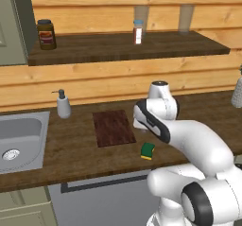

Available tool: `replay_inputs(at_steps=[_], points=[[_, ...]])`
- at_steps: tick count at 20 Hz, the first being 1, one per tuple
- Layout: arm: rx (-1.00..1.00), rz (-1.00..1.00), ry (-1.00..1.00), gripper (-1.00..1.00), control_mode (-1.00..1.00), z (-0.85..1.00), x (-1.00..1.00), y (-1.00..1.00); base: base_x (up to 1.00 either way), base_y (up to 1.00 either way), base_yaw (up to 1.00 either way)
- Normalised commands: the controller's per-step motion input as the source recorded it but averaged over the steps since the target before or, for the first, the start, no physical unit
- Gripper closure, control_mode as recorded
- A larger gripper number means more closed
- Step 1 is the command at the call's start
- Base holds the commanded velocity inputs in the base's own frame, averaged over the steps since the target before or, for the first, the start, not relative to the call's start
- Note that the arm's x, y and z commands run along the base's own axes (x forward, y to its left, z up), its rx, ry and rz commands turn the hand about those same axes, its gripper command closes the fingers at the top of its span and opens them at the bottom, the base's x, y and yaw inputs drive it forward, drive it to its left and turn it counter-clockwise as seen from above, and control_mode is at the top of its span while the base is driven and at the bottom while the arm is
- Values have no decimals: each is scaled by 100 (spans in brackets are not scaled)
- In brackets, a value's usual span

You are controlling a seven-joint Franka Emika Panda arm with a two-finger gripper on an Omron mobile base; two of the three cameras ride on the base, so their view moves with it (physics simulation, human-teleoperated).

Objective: Pick up the sponge from the counter and clean the cutting board by briefly scrubbing or pressing down on the cutting board. Once finished, release the sponge.

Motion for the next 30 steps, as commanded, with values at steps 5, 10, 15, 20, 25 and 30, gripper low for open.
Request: replay_inputs(at_steps=[5,10,15,20,25,30], points=[[0,11,0,-100,-100,-28,0,4,0,0,0],[0,15,0,-100,-100,-26,0,0,0,0,0],[0,15,0,-100,-100,-29,0,1,0,0,0],[0,5,-3,-100,-100,-28,0,12,0,0,0],[0,0,-2,-100,-100,-24,0,4,0,0,0],[3,0,-5,-100,-100,-11,0,0,0,0,0]])
